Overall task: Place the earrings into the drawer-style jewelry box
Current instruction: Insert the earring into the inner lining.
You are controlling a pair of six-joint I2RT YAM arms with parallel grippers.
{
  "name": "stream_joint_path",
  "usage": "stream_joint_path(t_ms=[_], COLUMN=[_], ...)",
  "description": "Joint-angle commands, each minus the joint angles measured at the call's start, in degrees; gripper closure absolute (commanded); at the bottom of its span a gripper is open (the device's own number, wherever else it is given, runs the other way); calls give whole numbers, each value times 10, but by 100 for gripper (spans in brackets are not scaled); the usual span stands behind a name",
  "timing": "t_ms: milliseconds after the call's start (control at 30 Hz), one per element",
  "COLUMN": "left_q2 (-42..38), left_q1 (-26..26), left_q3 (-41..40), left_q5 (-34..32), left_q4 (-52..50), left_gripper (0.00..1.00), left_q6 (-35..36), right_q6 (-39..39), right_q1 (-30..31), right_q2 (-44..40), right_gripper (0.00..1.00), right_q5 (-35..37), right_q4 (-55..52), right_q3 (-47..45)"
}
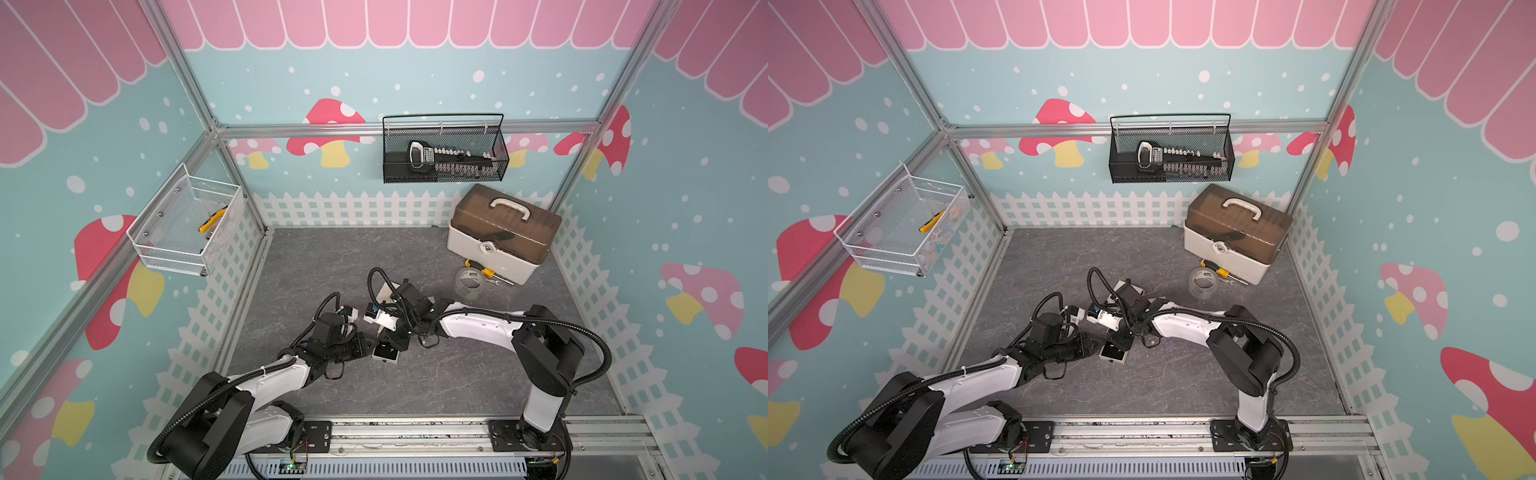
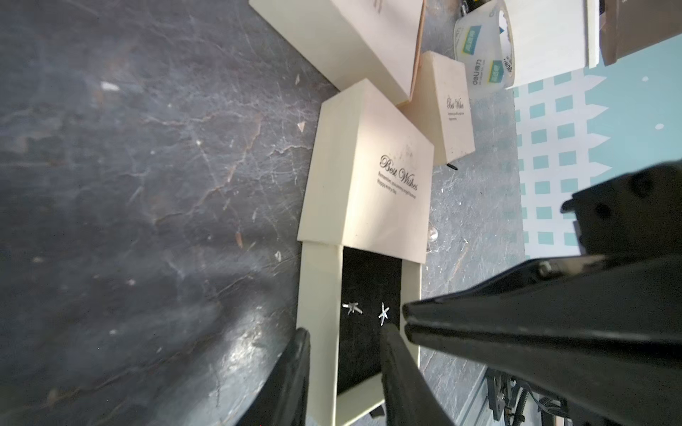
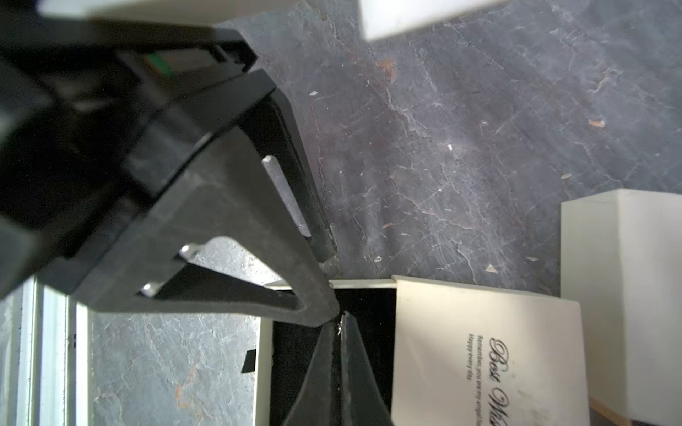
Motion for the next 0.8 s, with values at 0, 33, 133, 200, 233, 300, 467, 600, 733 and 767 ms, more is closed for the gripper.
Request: stream_joint_path(t_ms=[0,33,133,200,233,300,467,600,733,767], left_q2=[-2,1,4,3,2,0,1,3,4,4], left_q1=[5,5,6,7,9,13,18,17,18,18], left_q3=[5,4,1,-2,-4,-10,-17,-19,-21,-21], left_q5=[-9,-8,-5,-5,-4,1,13,20,25,25], left_q4=[-14,-12,-6,-2,1,9,22,33,44,44], left_gripper=[65,65,66,66,66,65,64,61,61,61], left_q6=[12,13,10,7,4,0,-3,-5,-8,-8], right_q6=[-3,-4,-8,-9,-11,-13,-14,-14,-14,-14], right_q1=[1,1,2,3,3,4,5,6,7,7], right_q2=[5,9,19,25,28,33,41,45,45,45], right_gripper=[89,87,83,81,79,78,77,76,77,78], right_q5=[12,13,14,14,13,11,13,12,13,13], right_q4=[-1,-4,-12,-16,-19,-22,-22,-23,-22,-22], right_q3=[-5,-2,7,11,13,15,19,23,26,26])
